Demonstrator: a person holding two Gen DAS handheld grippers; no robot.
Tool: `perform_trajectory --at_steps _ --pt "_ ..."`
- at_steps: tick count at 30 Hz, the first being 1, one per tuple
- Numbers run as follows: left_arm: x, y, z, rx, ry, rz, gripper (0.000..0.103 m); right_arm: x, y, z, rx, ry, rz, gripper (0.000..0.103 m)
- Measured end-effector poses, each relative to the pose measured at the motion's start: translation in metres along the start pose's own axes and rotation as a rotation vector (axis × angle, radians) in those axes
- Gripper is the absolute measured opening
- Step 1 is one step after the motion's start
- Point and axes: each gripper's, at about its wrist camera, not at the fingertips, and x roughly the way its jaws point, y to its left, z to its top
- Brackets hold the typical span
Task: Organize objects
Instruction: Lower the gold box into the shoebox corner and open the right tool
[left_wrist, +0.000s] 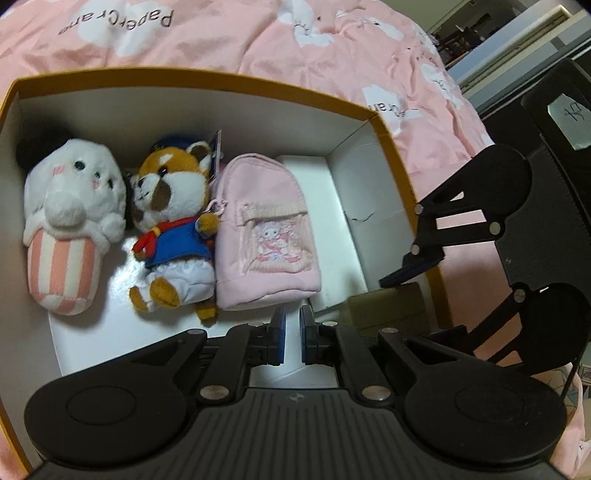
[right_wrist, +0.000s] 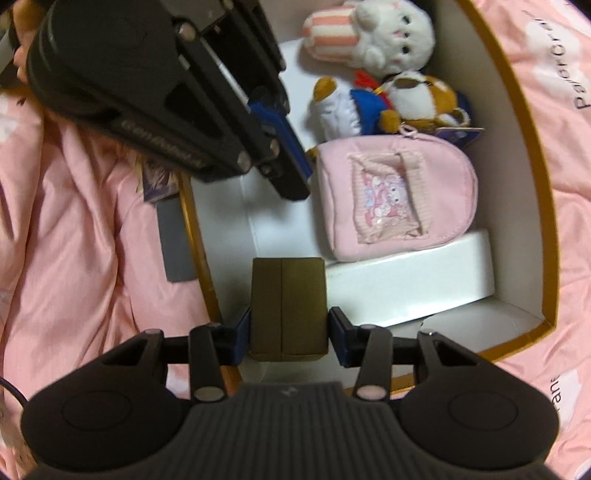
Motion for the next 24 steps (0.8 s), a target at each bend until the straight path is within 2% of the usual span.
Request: perform_trajectory --at_steps 6,13,18,19,21,24 --pt "-0.004 0.006 -0.003 -0.012 0.003 0.002 0.007 0.006 -0.006 0.007 -0.036 0.04 0.03 0.049" --pt "-0.008 0.009 -0.006 -0.008 0.002 0.006 0.007 0.008 -0.01 0.0 -0.033 0.094 -0.005 0.047" --pt "-0.008 0.01 -0.007 -0.005 0.006 0.013 0.01 -0.004 -0.016 -0.008 -0.008 0.066 -0.024 0.047" --pt "-0.008 0.01 -0.007 -0.002 0.006 0.016 0.01 -0.007 -0.017 -0.008 0.003 0.047 -0.024 0.046" --pt "-0.009 0.009 -0.007 0.003 0.006 0.018 0.01 -0.012 -0.02 -0.007 0.027 0.014 -0.023 0.031" --pt "-0.009 0.008 -0.008 0.008 0.006 0.02 0.01 -0.01 -0.021 -0.003 0.019 0.02 -0.043 0.025"
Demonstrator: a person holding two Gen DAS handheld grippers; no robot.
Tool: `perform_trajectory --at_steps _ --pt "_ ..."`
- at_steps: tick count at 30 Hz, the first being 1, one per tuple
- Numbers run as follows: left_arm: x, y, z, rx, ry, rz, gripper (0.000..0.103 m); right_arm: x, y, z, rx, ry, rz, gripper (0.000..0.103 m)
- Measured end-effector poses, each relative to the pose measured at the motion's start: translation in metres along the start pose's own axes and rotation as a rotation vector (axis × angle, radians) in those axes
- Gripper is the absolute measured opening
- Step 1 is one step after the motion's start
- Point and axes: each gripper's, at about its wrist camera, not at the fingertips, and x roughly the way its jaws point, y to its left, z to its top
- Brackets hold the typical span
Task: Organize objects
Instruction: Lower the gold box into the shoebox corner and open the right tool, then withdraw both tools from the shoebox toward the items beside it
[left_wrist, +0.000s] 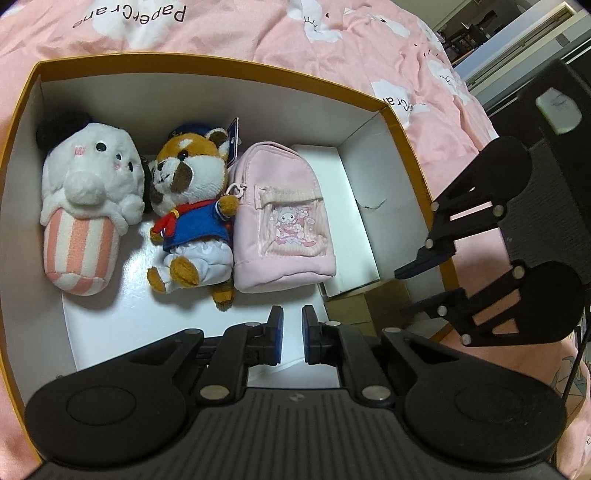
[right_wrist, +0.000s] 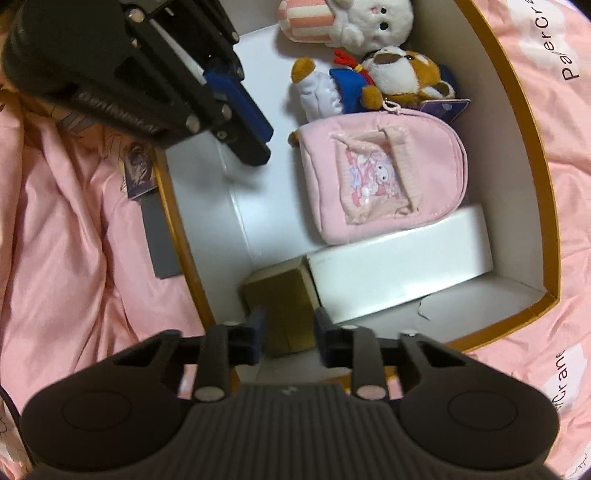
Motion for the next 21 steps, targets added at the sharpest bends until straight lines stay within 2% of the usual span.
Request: perform_trajectory --at_steps 6,13,16,21 --pt "-0.003 -0.002 -0.002 0.01 -0.003 -0.004 0.01 0.02 0.012 0.003 -0.019 0.096 -0.049 0.017" --pt "-0.014 -0.006 -0.007 0.03 -0.038 0.003 0.01 0.01 0.013 0.004 -0.002 0.095 -0.106 0.017" --pt "-0.027 -0.01 -0.013 0.048 -0.07 0.013 0.01 -0.003 0.016 0.004 0.02 0.054 -0.141 0.018" --pt "-0.056 -0.016 -0.029 0.095 -0.126 0.02 0.01 -0.043 0.025 -0.003 0.17 -0.135 -0.24 0.02"
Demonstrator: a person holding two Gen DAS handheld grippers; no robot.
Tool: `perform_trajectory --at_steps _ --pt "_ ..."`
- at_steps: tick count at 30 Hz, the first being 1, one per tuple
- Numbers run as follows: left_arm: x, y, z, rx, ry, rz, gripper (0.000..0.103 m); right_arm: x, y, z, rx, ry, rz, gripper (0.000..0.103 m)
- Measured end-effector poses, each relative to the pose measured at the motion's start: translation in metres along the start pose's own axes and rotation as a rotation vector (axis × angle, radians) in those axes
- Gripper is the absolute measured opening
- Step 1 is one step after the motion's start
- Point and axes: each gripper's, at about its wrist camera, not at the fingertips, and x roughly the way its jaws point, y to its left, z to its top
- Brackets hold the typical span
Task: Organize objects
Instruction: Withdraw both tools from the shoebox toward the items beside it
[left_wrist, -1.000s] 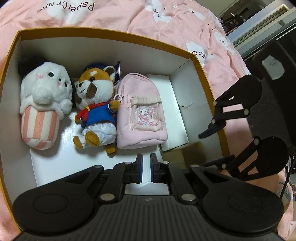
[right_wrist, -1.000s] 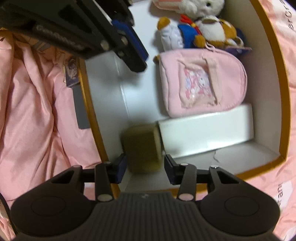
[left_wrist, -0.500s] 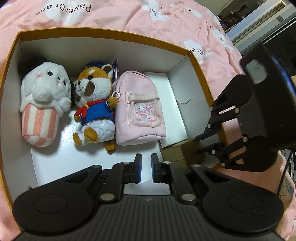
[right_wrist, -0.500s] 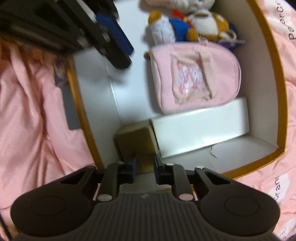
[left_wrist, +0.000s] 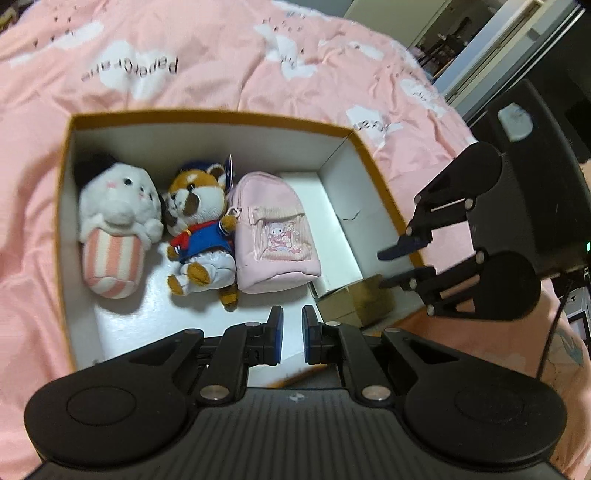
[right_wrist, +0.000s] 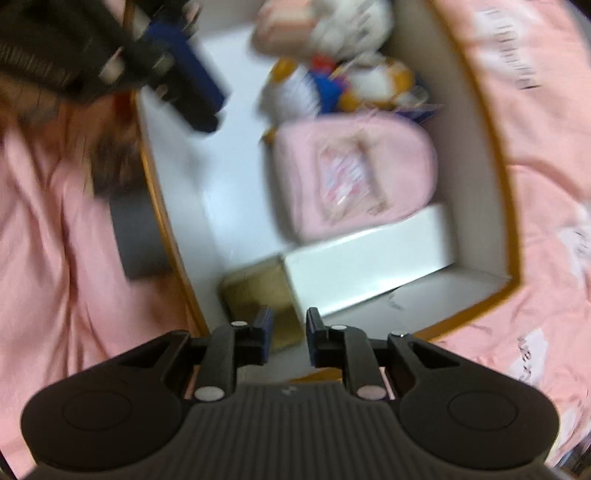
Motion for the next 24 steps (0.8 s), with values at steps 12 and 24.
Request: perform_trajectory --at_steps 12,24 --pt "-0.047 -0.001 -0.051 -0.004 -0.062 0.117 0.01 -0.041 0.087 -0.047 0.568 -0.46 -0.14 0.057" --pt "-0.028 -0.006 -0.098 0.054 -0.015 0.158 0.012 -0.016 0.142 -0.067 1.03 -0.679 -0.133 0.073"
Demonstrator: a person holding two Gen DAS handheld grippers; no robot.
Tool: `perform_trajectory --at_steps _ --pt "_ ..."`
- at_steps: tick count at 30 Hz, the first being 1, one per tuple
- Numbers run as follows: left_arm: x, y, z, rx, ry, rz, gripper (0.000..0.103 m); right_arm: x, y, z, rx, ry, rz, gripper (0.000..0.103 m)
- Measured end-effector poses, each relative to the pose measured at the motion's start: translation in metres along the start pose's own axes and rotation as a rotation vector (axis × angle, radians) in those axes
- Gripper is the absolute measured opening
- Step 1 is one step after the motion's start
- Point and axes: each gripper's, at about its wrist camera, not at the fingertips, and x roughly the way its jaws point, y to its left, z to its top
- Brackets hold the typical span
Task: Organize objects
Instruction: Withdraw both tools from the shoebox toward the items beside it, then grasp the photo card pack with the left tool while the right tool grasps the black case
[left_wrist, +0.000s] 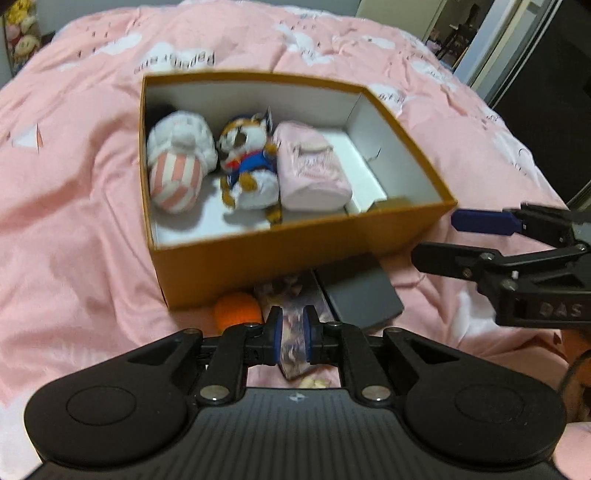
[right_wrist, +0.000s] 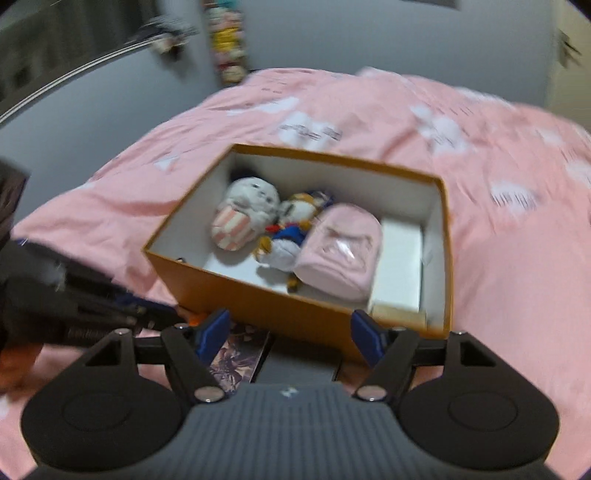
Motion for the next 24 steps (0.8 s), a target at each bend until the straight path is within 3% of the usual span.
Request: perform_trajectory --at_steps 3,5,11,12,18,24 --pt "0.01 0.004 -0.007 -0.029 0.039 0.005 0.013 0.015 0.003 -0.014 0.05 0.029 -0.058 0.065" --pt "0.016 0.01 -0.009 -0.077 0.061 -0.018 0.022 0.029 0.007 -0.024 0.053 0.07 -0.08 0.061" --pt "0.033 0.023 -0.011 -0.183 0.124 -0.02 0.03 0.051 0.017 -0.046 0.014 0.126 -0.129 0.06" --pt "0.037 0.024 -0.012 -0.193 0.139 -0.018 0.031 0.053 0.018 -0.048 0.053 0.047 -0.271 0.06" --pt "0.053 0.034 -0.018 -0.262 0.2 -0.021 0.032 0.06 -0.004 -0.051 0.153 0.079 -0.234 0.06" --pt "0.063 0.044 -0.019 -0.321 0.232 -0.051 0.043 0.067 -0.021 -0.054 0.245 0.099 -0.168 0.06"
